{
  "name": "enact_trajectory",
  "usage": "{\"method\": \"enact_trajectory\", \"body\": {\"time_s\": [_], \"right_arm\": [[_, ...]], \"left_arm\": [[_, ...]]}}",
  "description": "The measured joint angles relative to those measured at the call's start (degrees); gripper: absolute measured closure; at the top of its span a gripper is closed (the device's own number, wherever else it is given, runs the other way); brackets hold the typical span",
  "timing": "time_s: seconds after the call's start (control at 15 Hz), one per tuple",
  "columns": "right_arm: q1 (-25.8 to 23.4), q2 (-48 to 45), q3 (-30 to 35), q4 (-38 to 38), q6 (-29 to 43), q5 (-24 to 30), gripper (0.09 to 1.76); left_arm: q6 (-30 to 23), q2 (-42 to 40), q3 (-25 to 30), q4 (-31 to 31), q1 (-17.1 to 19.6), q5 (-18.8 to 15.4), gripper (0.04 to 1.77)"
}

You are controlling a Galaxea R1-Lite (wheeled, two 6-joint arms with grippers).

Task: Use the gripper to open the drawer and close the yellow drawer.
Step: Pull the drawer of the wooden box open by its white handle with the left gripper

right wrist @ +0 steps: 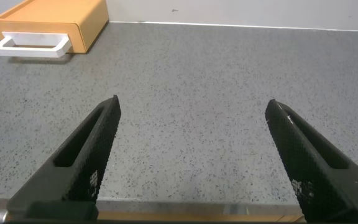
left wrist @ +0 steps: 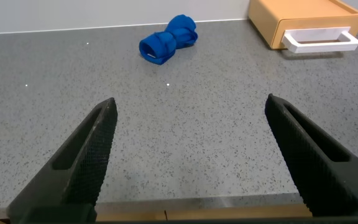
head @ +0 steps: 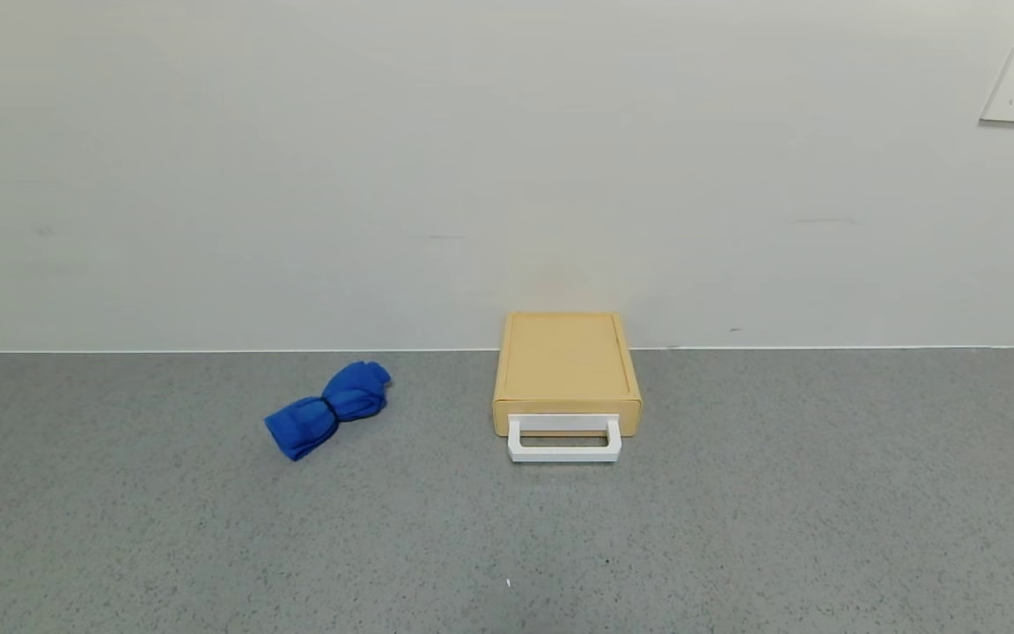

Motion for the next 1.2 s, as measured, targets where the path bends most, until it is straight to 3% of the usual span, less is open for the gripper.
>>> {"method": "enact_trajectory", "body": {"time_s": [0.33,0.73,1.2], "right_arm": [[0.0,0.0,0.0,0.0,0.0,0.0,0.14],[0.0,0.0,0.0,0.0,0.0,0.0,0.14],[0.0,0.0,0.0,0.0,0.0,0.0,0.14]], "left_arm": [[0.7,0.0,-1.7,0.9,0.0,-0.7,0.09],[0.8,5.9,-14.8,4.2,0.0,-1.2,0.09],[3.1,24.9,-30.5,4.2,0.0,-2.3,0.09]]}}
